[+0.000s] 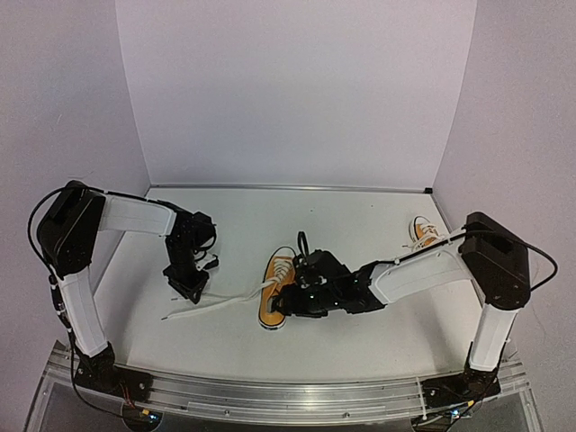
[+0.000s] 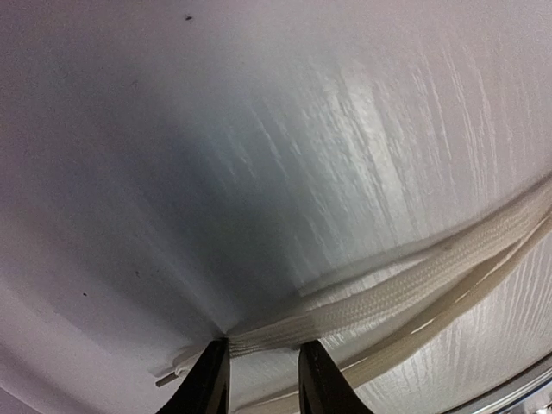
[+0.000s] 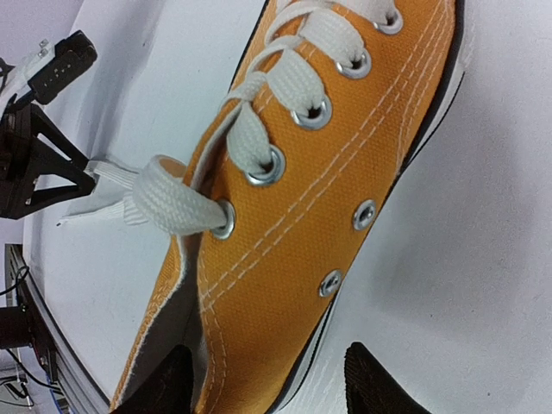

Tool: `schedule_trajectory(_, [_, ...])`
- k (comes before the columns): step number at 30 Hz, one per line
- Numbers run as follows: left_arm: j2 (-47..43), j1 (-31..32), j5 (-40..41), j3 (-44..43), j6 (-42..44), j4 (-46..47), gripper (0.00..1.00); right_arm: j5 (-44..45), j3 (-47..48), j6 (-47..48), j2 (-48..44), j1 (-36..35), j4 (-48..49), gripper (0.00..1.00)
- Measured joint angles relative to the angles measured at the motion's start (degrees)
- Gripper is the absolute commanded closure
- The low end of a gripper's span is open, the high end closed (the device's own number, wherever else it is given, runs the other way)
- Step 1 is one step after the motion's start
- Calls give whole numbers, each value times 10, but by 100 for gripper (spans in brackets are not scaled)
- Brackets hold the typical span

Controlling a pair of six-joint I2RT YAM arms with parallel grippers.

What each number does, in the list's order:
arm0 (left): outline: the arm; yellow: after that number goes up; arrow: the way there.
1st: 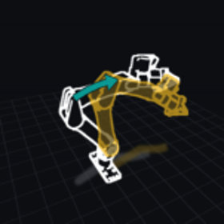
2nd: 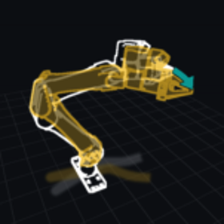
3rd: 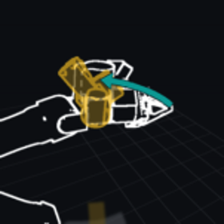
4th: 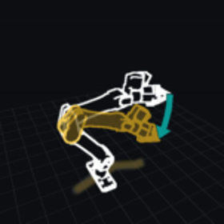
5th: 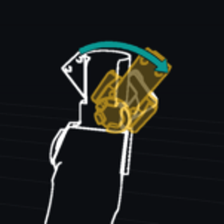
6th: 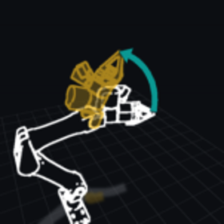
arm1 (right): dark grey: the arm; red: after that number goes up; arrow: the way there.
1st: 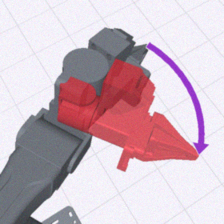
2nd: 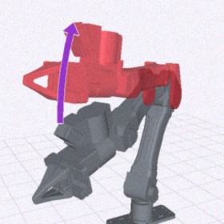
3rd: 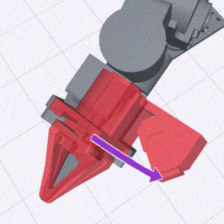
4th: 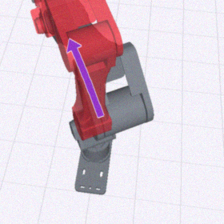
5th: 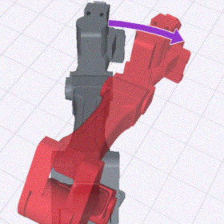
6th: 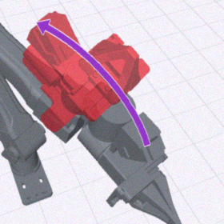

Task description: Tie the shoes

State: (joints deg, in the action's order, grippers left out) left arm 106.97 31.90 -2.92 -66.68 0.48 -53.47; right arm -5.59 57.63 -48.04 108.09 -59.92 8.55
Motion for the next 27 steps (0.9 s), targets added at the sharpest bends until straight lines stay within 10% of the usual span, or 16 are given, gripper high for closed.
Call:
schedule_trajectory(16, [-47,16,-57,-240,-25,104,100,62,-83,41,-276,32,-36,4])
schedule_trajectory(24, [17,163,-165,-442,-2,194,100,158,-164,30,-511,66,-89,2])
schedule_trajectory(27, [66,224,-200,-481,20,207,86,191,-185,14,-582,68,-125,2])
